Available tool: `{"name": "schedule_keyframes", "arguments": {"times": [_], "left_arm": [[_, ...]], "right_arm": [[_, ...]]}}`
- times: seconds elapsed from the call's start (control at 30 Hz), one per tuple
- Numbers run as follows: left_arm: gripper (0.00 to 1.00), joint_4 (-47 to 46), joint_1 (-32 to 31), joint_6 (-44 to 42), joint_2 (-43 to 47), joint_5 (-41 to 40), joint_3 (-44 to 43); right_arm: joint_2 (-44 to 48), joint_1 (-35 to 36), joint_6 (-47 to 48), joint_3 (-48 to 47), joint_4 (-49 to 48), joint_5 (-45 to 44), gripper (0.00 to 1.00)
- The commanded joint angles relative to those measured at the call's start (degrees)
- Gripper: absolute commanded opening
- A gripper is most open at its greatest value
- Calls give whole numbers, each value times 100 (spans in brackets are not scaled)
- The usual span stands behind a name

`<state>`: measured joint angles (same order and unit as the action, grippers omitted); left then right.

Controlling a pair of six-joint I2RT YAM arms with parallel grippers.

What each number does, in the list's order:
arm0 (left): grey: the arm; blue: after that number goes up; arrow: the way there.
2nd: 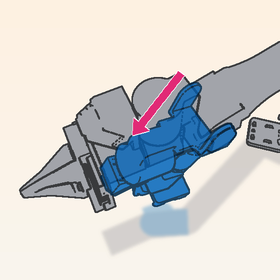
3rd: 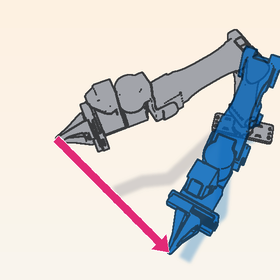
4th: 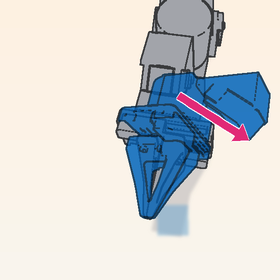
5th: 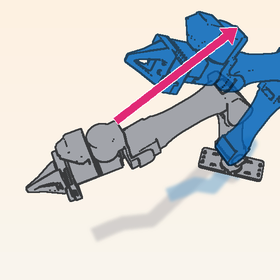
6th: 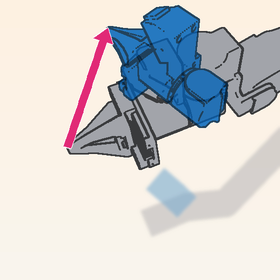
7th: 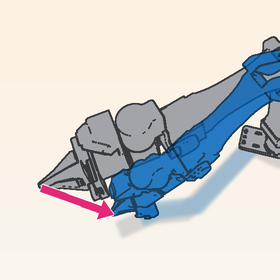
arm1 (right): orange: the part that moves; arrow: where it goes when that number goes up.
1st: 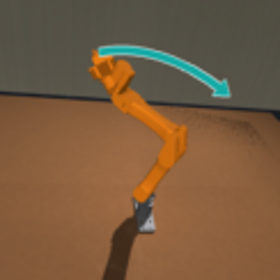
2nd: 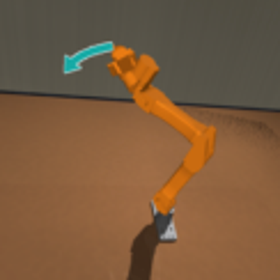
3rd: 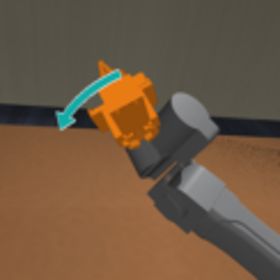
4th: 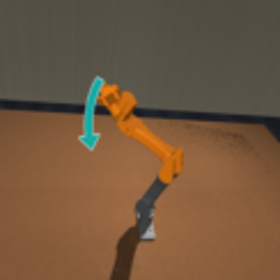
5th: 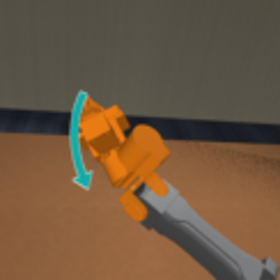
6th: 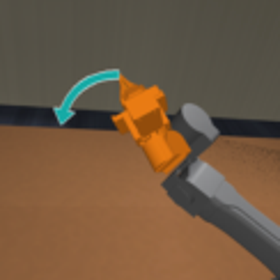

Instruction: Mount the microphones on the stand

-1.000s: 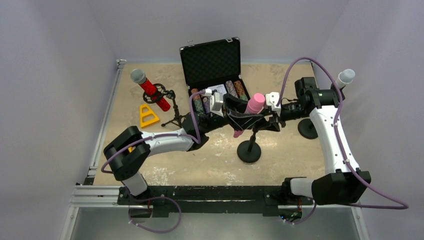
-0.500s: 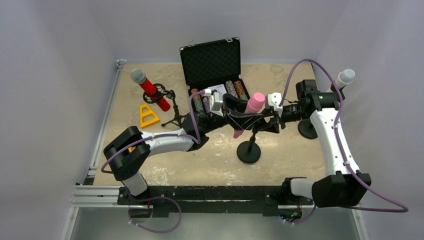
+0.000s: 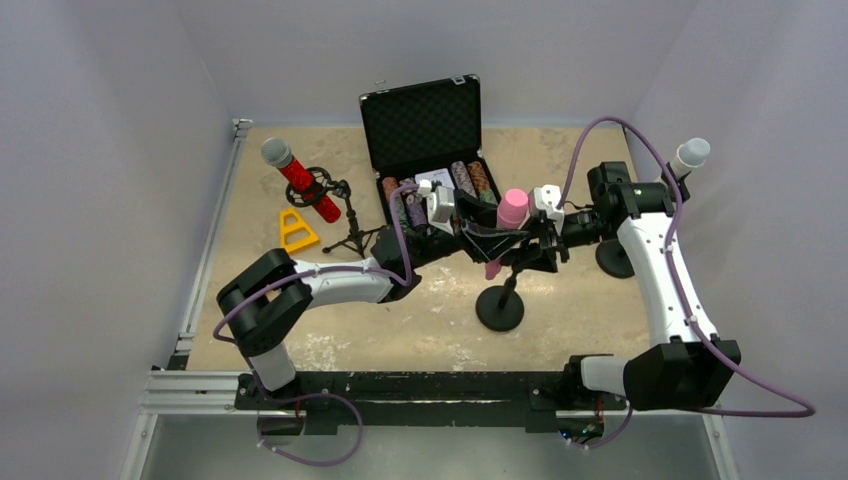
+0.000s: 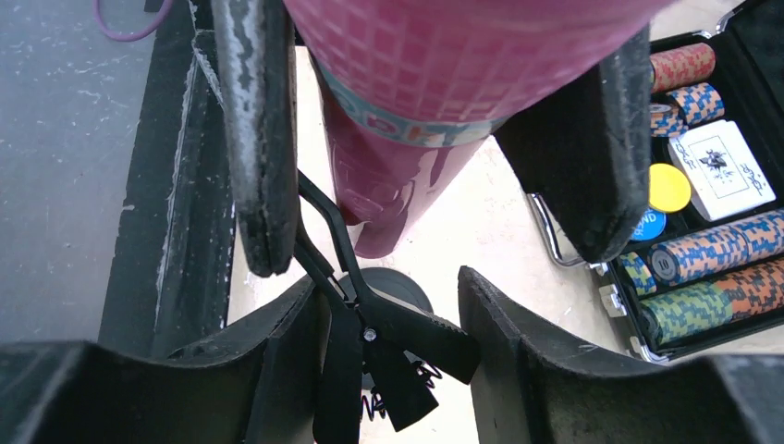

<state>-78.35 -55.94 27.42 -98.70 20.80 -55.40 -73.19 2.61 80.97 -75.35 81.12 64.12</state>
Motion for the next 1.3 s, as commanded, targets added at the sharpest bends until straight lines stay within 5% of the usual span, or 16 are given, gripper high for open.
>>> {"name": "schedule_keyframes", "arguments": {"times": [0.0, 0.07, 0.3, 0.63, 0.8, 1.1, 1.27], "left_arm": [[0, -330, -49, -26, 28, 104, -217], [0, -330, -48, -48, 90, 129, -199], [0, -331, 39, -496, 723, -273, 380], [0, -322, 355, -852, 1623, -669, 1368], [0, -322, 356, -802, 1587, -520, 1348], [0, -321, 388, -711, 1676, -304, 1378], [0, -322, 475, -636, 1825, -189, 1470]], "right_arm": [[-119, 29, 292, -247, 384, 84, 30], [-157, -1, 321, -239, 436, 119, 17], [159, -41, -668, -39, -493, 164, 11], [1743, 82, -5669, 1701, -5538, -1400, 0], [1894, 560, -5788, 1780, -5476, -1676, 20], [1498, 741, -4877, 687, -4217, -1036, 77], [1074, 736, -4421, -101, -3597, -929, 85]]}}
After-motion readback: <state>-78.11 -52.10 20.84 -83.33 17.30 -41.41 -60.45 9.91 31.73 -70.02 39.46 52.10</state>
